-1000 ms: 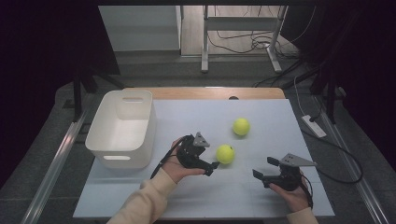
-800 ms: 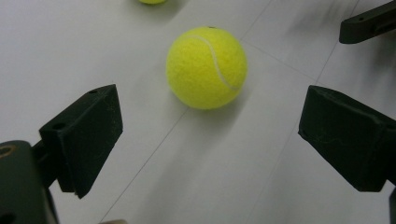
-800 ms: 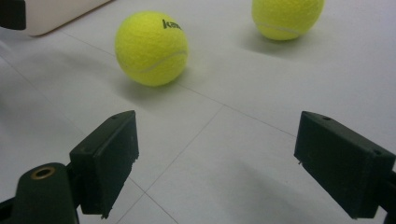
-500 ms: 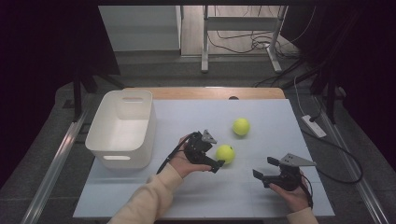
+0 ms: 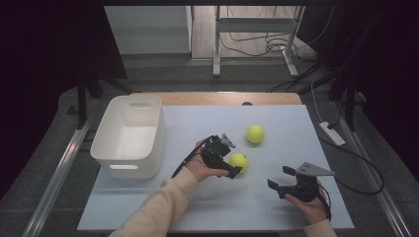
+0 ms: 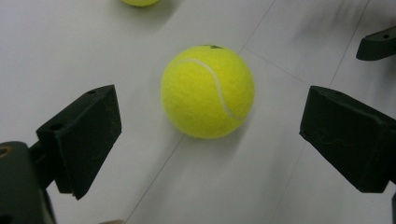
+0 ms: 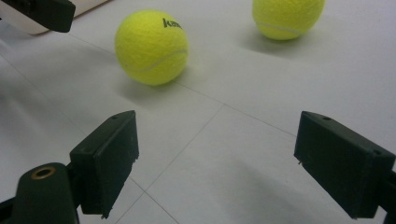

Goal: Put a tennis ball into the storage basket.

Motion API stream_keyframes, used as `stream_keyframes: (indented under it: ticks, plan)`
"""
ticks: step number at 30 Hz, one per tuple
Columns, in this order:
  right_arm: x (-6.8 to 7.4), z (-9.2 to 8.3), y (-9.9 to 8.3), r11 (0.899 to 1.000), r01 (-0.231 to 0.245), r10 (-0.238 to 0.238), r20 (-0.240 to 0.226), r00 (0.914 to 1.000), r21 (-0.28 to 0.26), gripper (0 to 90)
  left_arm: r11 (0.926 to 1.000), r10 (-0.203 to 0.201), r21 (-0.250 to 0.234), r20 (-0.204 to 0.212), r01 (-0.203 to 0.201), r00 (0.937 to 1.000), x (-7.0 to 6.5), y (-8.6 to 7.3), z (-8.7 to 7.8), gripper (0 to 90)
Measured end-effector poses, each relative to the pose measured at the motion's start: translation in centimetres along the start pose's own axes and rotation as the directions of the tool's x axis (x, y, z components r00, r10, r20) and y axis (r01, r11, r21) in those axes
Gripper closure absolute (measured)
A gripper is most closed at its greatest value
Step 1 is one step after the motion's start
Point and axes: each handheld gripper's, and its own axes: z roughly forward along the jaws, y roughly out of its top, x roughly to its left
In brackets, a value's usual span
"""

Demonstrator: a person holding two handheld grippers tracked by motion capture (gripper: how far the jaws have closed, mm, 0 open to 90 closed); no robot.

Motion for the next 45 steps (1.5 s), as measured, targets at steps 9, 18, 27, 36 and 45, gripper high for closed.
stream_keyframes:
  ticks: [9,18,27,36,45]
  plan:
    - [0.0,0.1,0.0,1.000,0.001,-0.001,0.003,1.0000,0.004,13.5,0.9998,0.000,0.022,0.016,0.000,0.9999,0.3,0.7,0.8,5.6]
    - [-0.1,0.1,0.0,1.000,0.003,-0.003,0.004,1.0000,0.006,13.5,0.9986,0.001,0.053,0.021,-0.002,0.9998,0.4,1.5,2.2,3.4]
    - [-0.1,0.1,0.0,1.000,0.004,-0.004,0.006,1.0000,0.005,13.6,0.9968,-0.007,0.079,0.040,0.004,0.9992,0.8,1.7,3.4,3.4]
    - [-0.1,0.1,-0.1,1.000,0.005,-0.005,0.010,0.9999,0.007,13.7,0.9911,0.029,0.128,0.064,-0.037,0.9975,0.4,1.6,5.4,7.1]
    - [-0.1,0.1,-0.1,1.000,0.006,-0.007,0.010,0.9999,0.010,13.7,0.9882,0.065,0.137,0.034,-0.069,0.9973,0.4,1.5,5.4,26.6]
